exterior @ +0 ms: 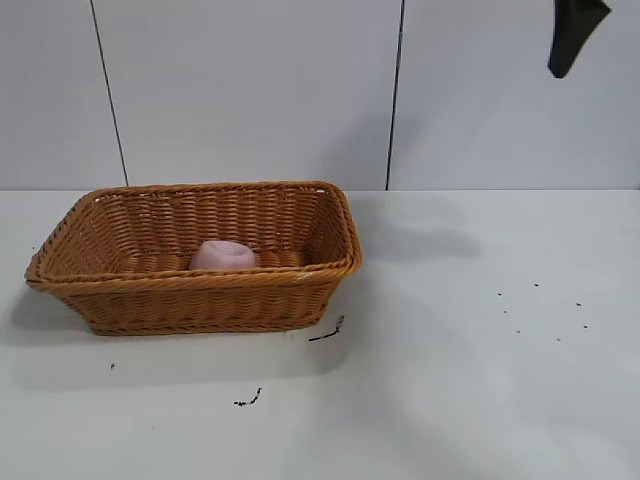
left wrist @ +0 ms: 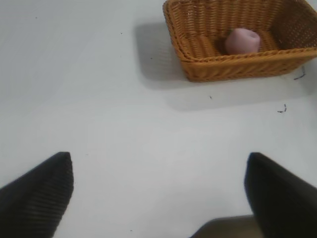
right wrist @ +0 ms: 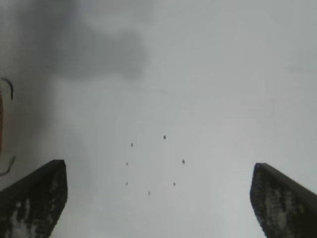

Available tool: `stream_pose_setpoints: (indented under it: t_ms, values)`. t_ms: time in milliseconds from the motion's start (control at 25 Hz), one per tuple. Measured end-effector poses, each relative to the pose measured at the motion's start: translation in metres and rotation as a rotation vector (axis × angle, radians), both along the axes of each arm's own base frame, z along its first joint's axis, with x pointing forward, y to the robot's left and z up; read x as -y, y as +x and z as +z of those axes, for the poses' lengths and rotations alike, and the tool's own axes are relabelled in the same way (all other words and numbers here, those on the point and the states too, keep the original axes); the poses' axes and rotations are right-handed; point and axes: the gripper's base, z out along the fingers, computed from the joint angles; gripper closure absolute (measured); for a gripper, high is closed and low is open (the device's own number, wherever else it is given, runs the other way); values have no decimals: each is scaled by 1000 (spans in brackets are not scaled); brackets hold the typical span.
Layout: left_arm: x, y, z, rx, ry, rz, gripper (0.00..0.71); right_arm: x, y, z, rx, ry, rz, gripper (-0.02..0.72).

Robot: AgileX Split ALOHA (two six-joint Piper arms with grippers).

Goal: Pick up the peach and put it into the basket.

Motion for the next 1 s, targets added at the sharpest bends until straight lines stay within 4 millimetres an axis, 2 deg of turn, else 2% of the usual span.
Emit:
stream_pose_setpoints:
  t_ms: [80, 240, 400, 560, 680, 1000]
  values:
    - [0, 0, 0, 0, 0, 0, 18, 0, -40, 5, -7, -2, 6, 14]
    - [0, 0, 0, 0, 0, 0, 18, 1, -118, -5, -31, -4, 11, 14]
    - [0, 0, 0, 0, 0, 0, 18, 1, -183, -30, 26, -5, 7, 14]
    - [0, 0, 0, 0, 0, 0, 18, 1, -239, -58, 130, -5, 2, 14]
    - [0, 0, 0, 0, 0, 0, 18, 2, -273, -70, 240, 1, -12, 14]
    - [0, 0, 0, 0, 0, 0, 18, 2, -329, -53, 646, 12, -25, 14]
